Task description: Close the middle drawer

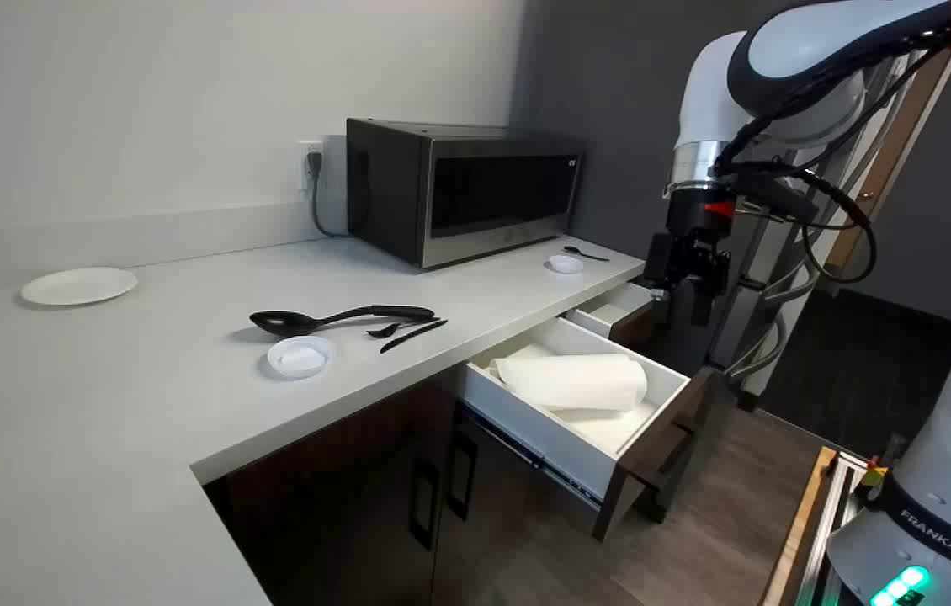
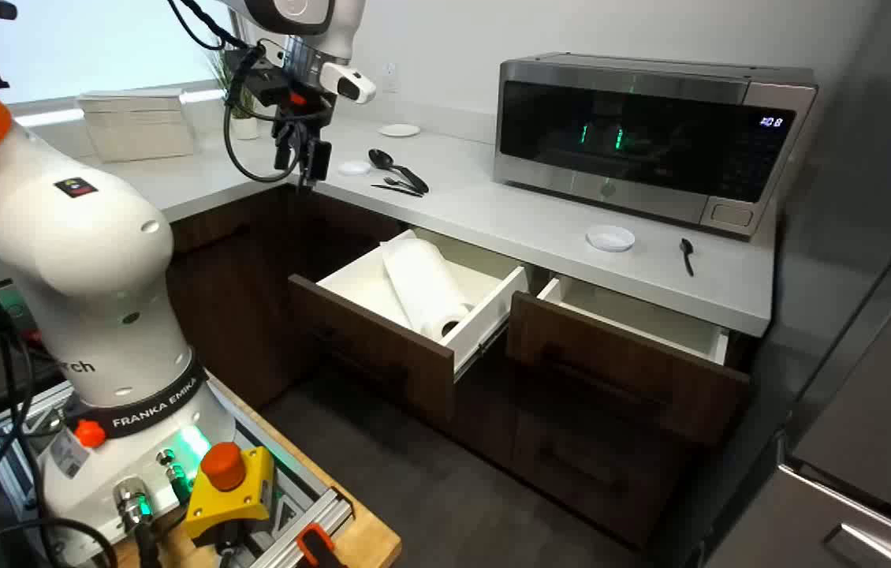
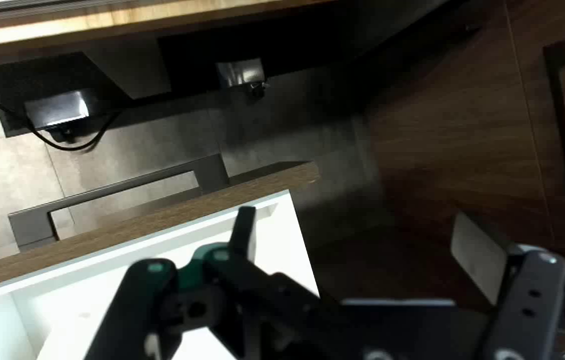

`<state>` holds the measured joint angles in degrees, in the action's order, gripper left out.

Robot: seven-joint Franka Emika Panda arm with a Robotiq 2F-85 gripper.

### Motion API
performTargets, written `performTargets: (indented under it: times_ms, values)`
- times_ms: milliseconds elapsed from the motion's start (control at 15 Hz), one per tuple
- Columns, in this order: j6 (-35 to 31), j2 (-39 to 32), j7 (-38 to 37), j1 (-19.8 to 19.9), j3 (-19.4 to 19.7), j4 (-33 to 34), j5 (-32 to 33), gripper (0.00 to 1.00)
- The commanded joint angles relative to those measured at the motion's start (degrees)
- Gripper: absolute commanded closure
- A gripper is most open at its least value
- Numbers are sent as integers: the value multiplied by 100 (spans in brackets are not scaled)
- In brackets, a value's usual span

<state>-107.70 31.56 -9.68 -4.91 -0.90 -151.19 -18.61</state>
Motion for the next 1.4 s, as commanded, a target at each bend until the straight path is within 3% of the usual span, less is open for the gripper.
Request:
performTargets:
  times_ms: [0, 467, 1133, 1200, 1333]
  values:
    - [23, -1, 40, 98, -88, 9, -40, 0]
    - [-303, 223, 66, 226, -161, -259, 205, 0]
    - [-125, 205, 209, 216, -134, -209, 222, 0]
    - [-862, 300, 34, 181, -268, -760, -18, 0]
    - [-1476, 179, 95, 121, -229, -1176, -376, 0]
